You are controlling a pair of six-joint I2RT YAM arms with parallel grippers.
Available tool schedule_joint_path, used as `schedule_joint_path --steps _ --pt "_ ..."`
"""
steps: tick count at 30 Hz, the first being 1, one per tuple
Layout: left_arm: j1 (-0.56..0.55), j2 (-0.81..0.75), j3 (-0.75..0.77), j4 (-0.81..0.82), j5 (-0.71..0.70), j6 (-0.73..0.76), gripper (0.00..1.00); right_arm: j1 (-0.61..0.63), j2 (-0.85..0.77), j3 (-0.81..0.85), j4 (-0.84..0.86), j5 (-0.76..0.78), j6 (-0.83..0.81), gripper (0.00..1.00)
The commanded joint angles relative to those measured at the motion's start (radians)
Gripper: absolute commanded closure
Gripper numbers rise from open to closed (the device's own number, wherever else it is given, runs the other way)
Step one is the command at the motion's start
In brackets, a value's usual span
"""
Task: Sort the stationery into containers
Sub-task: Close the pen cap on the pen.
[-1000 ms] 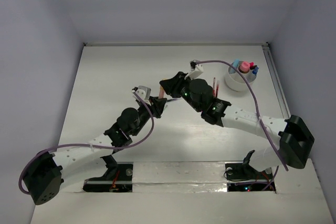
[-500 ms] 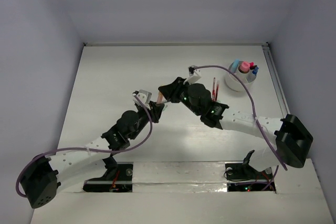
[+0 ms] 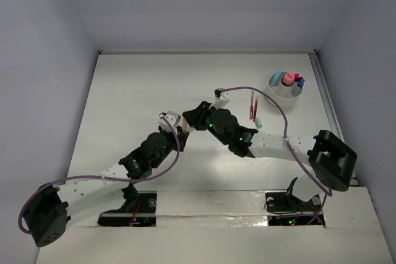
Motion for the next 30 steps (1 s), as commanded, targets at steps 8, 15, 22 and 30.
schedule_joint_path --steps 8,15,22,30 --pt "0.03 -0.088 0.052 0.289 -0.107 0.038 1.0 0.181 0.094 -0.033 -0.169 -0.201 0.034 1.0" --pt "0.065 -0.135 0.038 0.292 -0.102 0.015 1.0 0.206 0.138 -0.036 -0.167 -0.221 0.063 1.0" --pt "0.091 -0.206 0.013 0.318 -0.07 -0.009 1.0 0.206 0.157 -0.035 -0.164 -0.244 0.074 1.0" --pt "0.101 -0.281 0.018 0.313 -0.076 -0.052 1.0 0.206 0.206 0.007 -0.17 -0.287 0.065 1.0"
